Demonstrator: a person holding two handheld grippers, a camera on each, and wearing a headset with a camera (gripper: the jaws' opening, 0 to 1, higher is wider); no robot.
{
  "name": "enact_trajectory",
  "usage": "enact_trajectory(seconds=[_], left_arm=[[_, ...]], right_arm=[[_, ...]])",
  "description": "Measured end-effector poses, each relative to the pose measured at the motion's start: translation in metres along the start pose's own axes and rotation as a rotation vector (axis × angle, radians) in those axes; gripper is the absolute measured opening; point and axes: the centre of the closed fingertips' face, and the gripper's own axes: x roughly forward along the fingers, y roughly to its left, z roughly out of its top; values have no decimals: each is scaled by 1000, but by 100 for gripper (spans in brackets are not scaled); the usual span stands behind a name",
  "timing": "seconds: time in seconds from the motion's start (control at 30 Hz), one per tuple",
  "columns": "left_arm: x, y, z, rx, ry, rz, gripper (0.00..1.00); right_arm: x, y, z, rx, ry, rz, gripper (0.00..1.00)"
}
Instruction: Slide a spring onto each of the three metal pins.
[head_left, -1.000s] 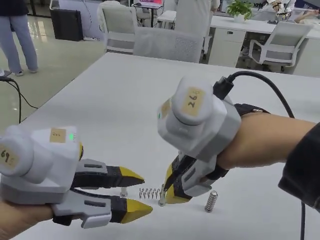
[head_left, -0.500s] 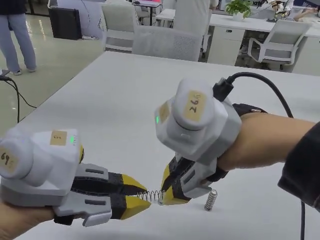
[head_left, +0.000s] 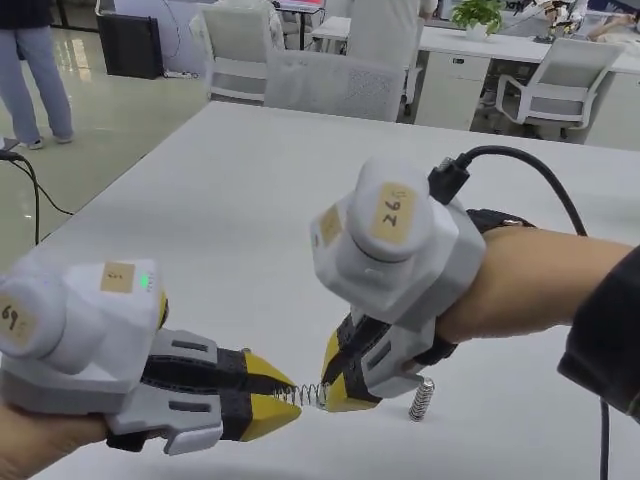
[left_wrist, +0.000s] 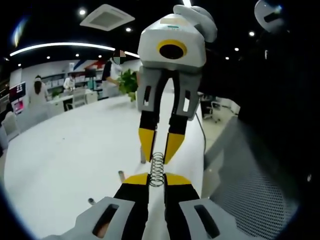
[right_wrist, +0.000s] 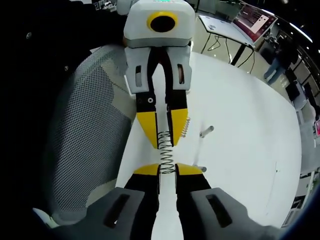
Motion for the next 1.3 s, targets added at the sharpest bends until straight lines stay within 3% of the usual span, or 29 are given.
enact_trajectory(seconds=[0.23, 0.6, 0.83, 1.3], left_arm=[[-1, -3, 1, -2, -11, -11, 3], [-4, -5, 14, -10, -77, -23, 3], [-4, -4, 13, -16, -77, -18, 3], [-1, -4, 3, -11, -36, -24, 2]], right_arm=[[3, -1, -4, 16, -5, 3, 12], [6, 1, -9, 25, -8, 10, 10], [2, 0, -6, 23, -17, -5, 9], [-10, 2, 17, 27, -94, -3, 8]])
